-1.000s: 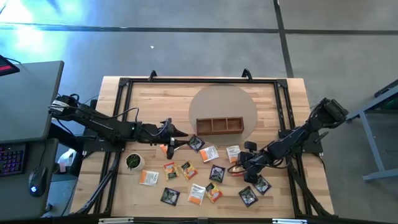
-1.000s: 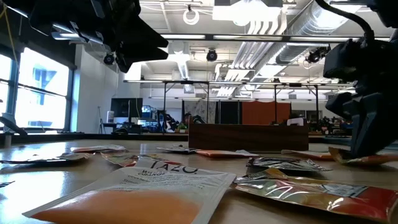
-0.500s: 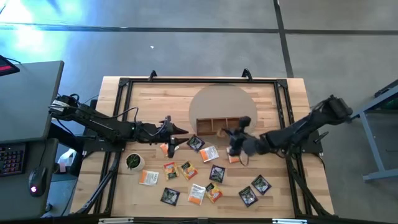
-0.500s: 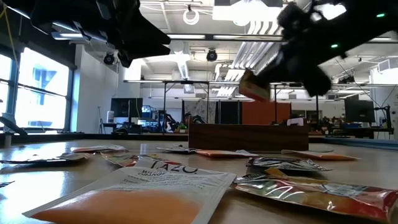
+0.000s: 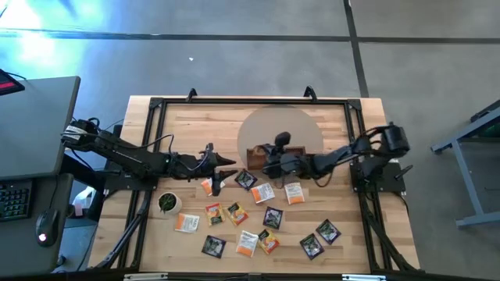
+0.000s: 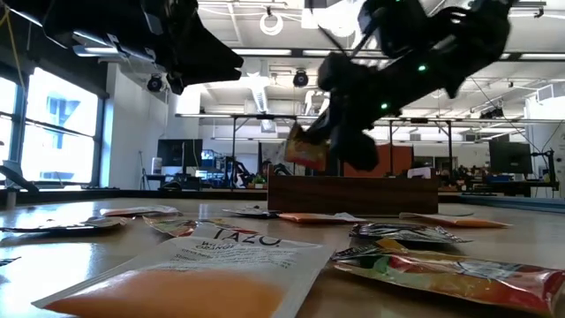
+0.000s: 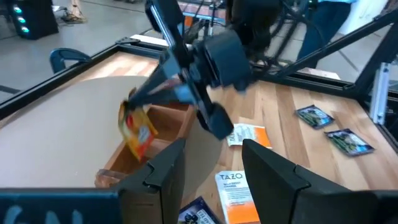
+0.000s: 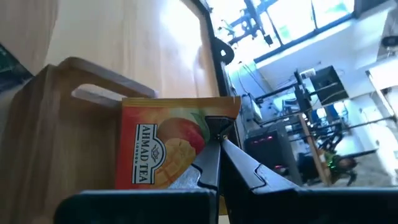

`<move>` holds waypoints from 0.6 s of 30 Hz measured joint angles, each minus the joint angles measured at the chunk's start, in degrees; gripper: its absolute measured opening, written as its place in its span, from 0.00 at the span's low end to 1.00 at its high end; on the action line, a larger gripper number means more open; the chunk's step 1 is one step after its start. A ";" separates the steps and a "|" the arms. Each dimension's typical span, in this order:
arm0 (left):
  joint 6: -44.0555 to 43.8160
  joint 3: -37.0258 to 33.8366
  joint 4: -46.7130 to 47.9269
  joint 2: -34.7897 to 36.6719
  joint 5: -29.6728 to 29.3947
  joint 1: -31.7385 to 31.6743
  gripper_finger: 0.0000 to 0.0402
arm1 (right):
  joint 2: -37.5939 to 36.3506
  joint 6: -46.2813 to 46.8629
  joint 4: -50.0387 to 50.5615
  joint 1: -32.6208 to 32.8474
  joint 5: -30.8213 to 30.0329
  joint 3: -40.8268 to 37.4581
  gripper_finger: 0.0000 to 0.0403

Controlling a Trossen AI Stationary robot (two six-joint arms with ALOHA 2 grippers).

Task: Pick & Place Tea
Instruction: Put the yellow tea bag into the left section of the wooden organizer

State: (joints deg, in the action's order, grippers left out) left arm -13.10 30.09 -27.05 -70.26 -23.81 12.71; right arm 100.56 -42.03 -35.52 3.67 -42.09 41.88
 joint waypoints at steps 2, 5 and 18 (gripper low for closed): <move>0.00 -0.02 0.30 0.00 -0.59 0.00 0.39 | 2.93 -0.69 2.09 -0.49 -1.06 2.85 0.00; 0.00 -0.02 0.44 0.00 -0.64 0.00 0.39 | 6.69 -0.16 5.07 -1.08 -1.80 6.30 0.00; 0.00 -0.04 2.58 0.02 -0.66 0.00 0.39 | 10.07 -0.31 9.62 -1.08 -2.40 9.03 0.04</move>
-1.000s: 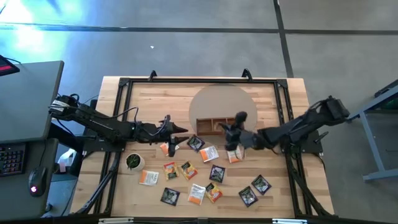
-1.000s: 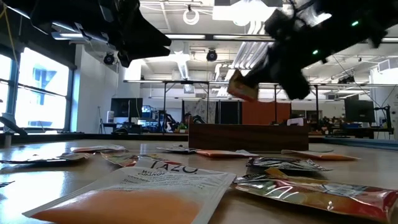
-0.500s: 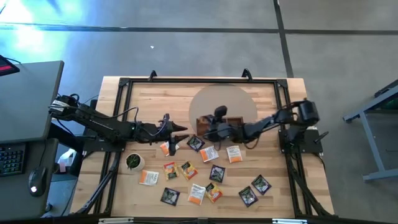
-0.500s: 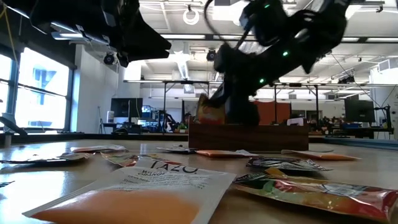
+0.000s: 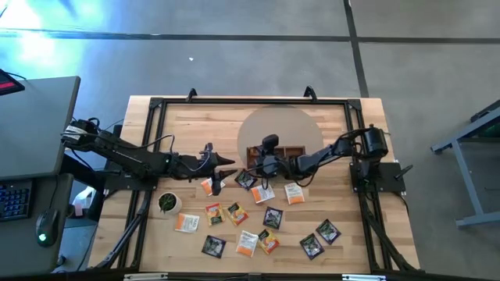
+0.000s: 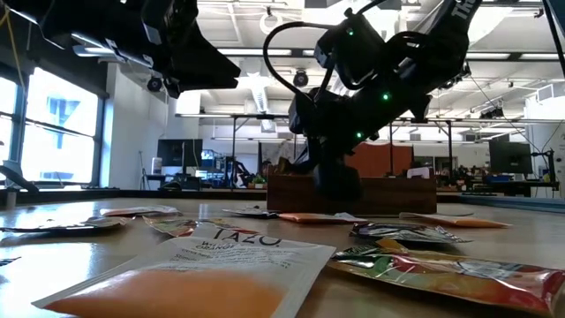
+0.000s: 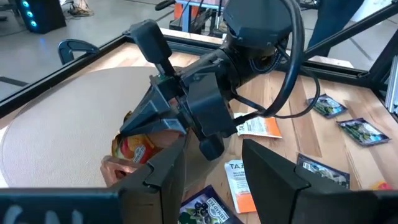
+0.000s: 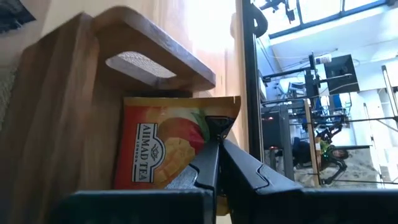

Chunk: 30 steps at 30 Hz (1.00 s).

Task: Pick & Place Tea
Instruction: Put the yellow tea bag into the left section of the wooden organizer

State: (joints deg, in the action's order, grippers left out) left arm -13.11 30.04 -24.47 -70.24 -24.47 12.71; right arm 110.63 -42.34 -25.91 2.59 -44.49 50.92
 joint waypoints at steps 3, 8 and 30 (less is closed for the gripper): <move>-0.10 0.00 0.02 0.00 0.00 0.00 0.39 | 0.00 1.20 0.02 0.04 -0.26 0.00 0.07; -0.63 0.00 0.04 0.00 0.00 0.02 0.39 | 0.00 2.88 0.00 0.04 -2.47 0.00 0.15; -5.40 0.02 5.66 0.00 26.10 0.25 0.39 | -15.92 24.42 9.92 7.51 3.66 0.04 0.31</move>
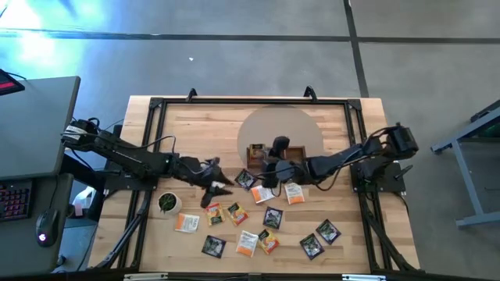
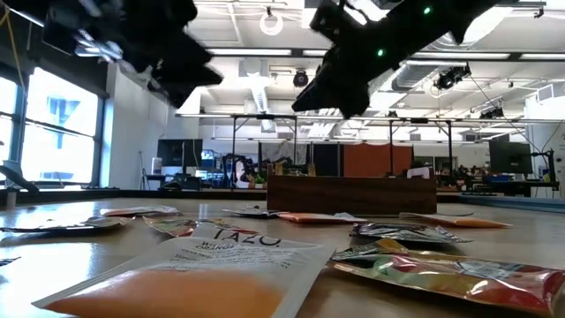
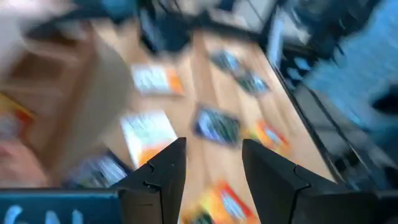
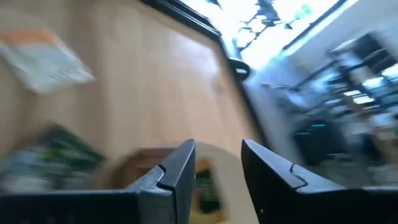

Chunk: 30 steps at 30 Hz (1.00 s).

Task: Pick & Place Tea
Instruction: Put the yellow tea bag into the left section of the wooden organizer

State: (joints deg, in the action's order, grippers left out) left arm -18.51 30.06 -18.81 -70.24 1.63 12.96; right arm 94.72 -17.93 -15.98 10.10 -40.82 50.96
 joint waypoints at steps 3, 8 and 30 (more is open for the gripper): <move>-3.48 -0.02 8.35 -0.02 1.28 1.09 0.39 | -0.61 5.84 1.71 0.68 6.01 0.00 0.31; -11.21 -0.08 17.48 -2.45 2.84 5.32 0.39 | -0.61 7.62 1.70 1.02 11.83 0.00 0.31; 21.22 0.00 11.65 -12.50 -11.00 18.55 0.39 | -0.61 7.47 3.30 0.99 12.29 0.00 0.31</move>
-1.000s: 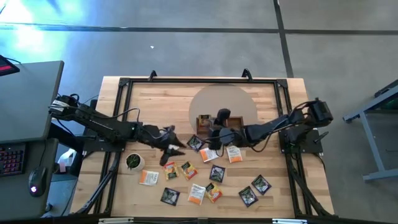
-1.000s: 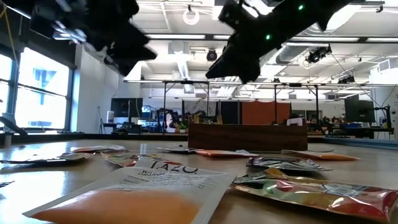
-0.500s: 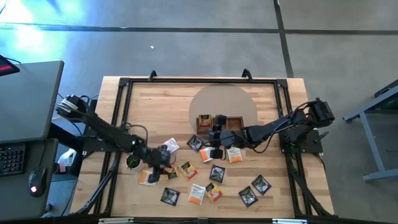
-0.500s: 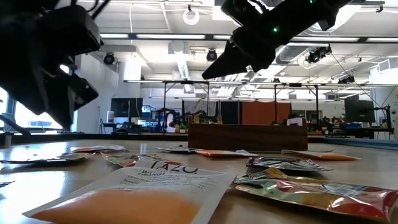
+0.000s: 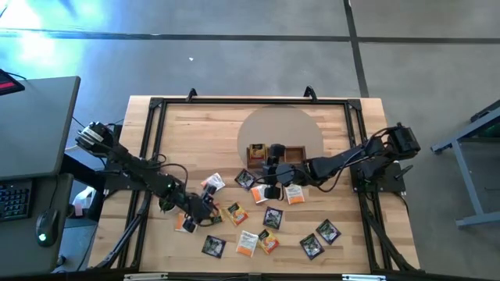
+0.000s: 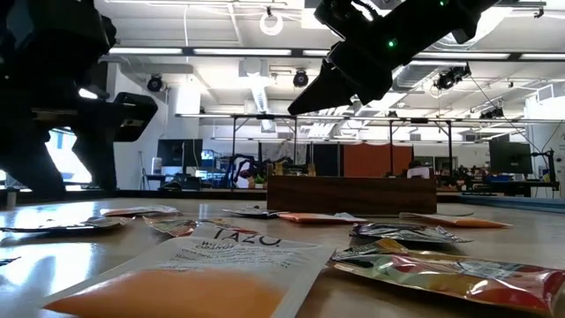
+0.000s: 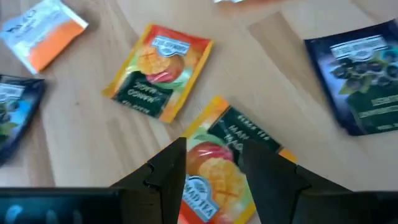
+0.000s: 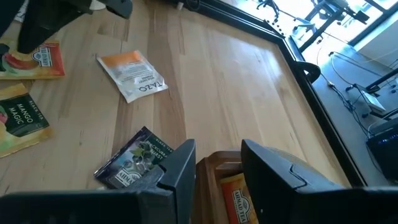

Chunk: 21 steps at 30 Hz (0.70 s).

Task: Pick & Place Tea
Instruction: Put the yellow tea bag into the left section of the wooden organizer

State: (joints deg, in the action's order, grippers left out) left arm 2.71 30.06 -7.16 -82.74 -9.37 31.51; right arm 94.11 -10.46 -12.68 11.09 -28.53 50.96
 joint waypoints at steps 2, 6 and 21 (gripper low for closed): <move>-0.13 0.00 -0.09 -0.40 -0.27 -0.02 0.39 | 0.00 0.00 0.02 -0.02 0.00 0.00 0.31; -1.61 0.02 0.15 -3.14 1.49 -0.51 0.39 | 0.00 0.00 0.00 -0.07 0.02 0.00 0.31; -20.21 0.36 -1.24 -8.63 4.58 -6.34 0.24 | 0.00 -0.01 0.02 -0.07 0.04 -0.02 0.31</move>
State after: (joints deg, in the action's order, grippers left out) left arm -17.49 30.42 -8.40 -91.37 -4.79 25.17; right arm 94.11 -10.47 -12.67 11.03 -28.49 50.94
